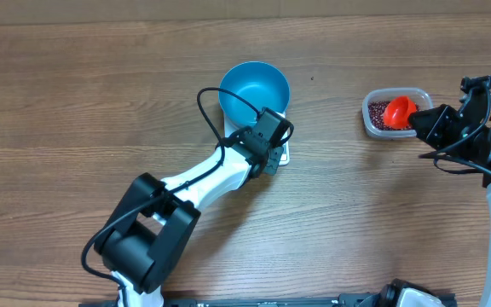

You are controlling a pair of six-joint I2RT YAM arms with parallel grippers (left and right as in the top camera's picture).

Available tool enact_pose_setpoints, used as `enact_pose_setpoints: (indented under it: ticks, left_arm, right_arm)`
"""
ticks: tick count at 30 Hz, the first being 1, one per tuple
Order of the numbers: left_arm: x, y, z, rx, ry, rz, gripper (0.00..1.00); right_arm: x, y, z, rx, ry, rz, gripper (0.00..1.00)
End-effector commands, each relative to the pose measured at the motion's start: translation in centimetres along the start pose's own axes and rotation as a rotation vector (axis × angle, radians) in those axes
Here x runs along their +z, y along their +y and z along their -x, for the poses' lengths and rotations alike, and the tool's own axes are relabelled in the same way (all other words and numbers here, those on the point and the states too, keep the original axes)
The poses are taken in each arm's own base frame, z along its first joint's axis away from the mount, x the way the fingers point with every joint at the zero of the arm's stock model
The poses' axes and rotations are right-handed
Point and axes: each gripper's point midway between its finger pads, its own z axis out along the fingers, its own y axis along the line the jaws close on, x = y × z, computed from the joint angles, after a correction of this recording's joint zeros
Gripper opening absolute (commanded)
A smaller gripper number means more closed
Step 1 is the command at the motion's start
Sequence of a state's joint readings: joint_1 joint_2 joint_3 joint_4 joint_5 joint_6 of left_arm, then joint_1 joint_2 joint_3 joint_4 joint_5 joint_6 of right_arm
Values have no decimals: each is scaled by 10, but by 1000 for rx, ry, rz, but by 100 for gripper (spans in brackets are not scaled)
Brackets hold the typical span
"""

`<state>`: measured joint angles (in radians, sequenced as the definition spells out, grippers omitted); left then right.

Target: Scoop item into bowl and weigh 150g on scale

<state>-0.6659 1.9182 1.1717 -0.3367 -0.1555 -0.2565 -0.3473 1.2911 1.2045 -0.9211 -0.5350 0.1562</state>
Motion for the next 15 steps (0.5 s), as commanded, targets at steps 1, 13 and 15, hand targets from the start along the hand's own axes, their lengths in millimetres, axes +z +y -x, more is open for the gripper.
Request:
enact_pose_setpoints:
  ticks: [1,13,15]
  left_arm:
    - [-60,-12,52,17,-135,-57,4]
    - [-220,-1,90,-17,-380,-164,8]
    - [-232,5,88,-24,-390,-161,5]
  right_arm:
    - [-9,6,7,-20,-35,3,4]
    - [-9,6,6,-17,-30,2,4]
    - [-9,5,6,-17,-29,2,4]
